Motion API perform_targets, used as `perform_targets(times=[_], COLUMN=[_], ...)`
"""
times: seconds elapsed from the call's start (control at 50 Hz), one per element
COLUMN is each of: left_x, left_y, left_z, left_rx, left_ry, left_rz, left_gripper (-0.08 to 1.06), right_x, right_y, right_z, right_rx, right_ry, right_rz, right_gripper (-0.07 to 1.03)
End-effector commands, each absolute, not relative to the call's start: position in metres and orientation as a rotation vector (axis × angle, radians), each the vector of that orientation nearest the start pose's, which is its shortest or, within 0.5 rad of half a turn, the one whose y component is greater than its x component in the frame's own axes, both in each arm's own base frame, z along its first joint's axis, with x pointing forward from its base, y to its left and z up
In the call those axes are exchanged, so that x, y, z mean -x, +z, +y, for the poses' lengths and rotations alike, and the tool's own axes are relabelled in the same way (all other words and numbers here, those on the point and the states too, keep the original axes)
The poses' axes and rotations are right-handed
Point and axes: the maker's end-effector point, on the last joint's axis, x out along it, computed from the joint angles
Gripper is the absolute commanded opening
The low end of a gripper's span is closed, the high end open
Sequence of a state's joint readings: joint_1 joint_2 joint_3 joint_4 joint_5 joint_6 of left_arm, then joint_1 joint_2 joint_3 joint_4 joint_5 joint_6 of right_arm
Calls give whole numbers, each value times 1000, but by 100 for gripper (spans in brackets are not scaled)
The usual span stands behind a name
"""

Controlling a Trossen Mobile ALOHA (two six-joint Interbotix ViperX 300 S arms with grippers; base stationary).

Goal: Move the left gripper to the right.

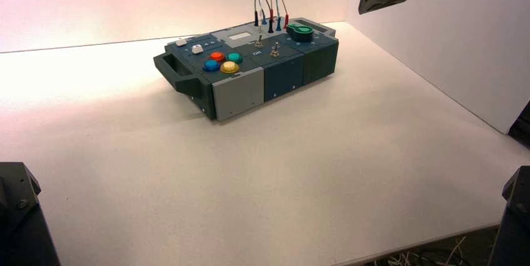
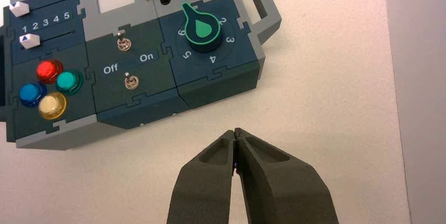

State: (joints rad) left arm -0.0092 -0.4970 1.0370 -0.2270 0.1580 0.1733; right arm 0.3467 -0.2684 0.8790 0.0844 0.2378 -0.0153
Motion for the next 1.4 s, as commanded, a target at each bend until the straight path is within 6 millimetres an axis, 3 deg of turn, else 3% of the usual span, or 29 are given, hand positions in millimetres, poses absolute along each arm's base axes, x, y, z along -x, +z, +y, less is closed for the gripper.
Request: perform_targets(times=[0.02,0.12,0.5,0.74,1.18,1.4], left_x=[-321,-333,-390,-415,-420,-422], left_y=[159,153,124,135,155,156], left_z=[-34,-55,-170,-239,-342,-359], left_rx=[36,17,-60,-99,-168,-196], left_ry=[-94,-148,-372,-492,-676,-709], left_rz=[672,687,770,762,790,840], left_gripper=[102,102,102,102,102,102], right_x=[-323,-322,-317,-315,-311,-310], right_y=[138,138,142,146,143,143], right_z=[120,120,118,116,115,114], right_rx=[64,63,64,62,61,59], right_ry=[315,315,317,315,313,312], right_rz=[820,822,827,813,821,822], right_gripper=[-2,-2,-2,-2,-2,-2])
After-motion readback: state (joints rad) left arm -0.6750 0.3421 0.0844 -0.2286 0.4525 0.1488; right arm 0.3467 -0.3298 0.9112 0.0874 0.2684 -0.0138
